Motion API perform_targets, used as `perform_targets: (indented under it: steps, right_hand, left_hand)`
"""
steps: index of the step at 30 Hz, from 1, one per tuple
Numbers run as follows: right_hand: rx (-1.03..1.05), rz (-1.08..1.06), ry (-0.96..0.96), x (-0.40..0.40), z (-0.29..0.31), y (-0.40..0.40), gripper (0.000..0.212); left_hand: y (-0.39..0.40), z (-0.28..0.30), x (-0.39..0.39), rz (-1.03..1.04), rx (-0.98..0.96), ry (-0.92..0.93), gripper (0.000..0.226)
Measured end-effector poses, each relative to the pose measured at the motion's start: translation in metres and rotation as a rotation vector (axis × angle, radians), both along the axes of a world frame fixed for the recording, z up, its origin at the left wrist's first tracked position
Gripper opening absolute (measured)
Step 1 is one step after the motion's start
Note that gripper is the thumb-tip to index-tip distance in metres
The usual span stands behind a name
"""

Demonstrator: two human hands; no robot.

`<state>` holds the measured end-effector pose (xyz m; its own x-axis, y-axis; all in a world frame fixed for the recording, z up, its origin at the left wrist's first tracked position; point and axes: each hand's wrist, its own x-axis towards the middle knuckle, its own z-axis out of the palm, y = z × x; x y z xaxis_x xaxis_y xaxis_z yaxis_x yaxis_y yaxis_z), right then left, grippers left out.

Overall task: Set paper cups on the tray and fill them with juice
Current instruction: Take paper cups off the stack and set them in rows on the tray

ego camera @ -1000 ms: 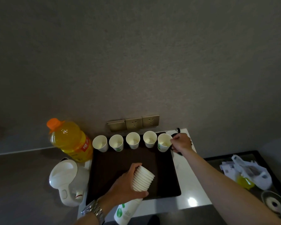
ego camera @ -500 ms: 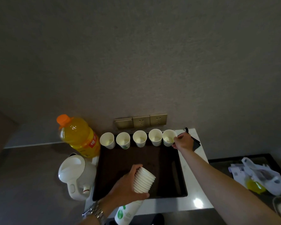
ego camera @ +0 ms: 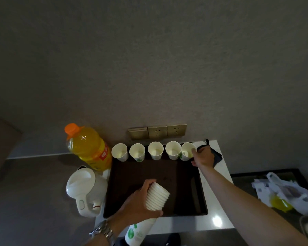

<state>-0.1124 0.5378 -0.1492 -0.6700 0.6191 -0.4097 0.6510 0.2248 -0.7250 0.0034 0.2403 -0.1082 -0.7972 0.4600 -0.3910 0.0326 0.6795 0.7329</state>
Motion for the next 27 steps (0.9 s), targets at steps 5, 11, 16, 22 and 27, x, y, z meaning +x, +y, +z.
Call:
perform_targets:
  steps: [5,11,16,22,27]
  right_hand:
    - [0.324,0.118,0.122,0.008,0.017,-0.011,0.043]
    - [0.326,0.130,0.107,0.005,0.038,-0.032,0.027]
    - [0.353,0.298,0.218,0.015,0.038,-0.050,0.022]
    - [-0.160,1.029,0.015,0.034,0.036,-0.092,0.037]
    - [-0.255,1.153,-0.048,0.048,0.030,-0.113,0.019]
  left_hand:
    - [-0.002,-0.003,-0.001,0.009,0.011,-0.004,0.103]
    - [-0.005,-0.005,-0.002,0.019,0.024,0.004,0.103]
    - [-0.012,-0.003,-0.003,0.054,0.063,0.011,0.101]
    - [-0.026,0.000,-0.010,0.075,0.008,0.049,0.104]
    - [-0.046,-0.001,-0.007,0.091,-0.024,0.065,0.089]
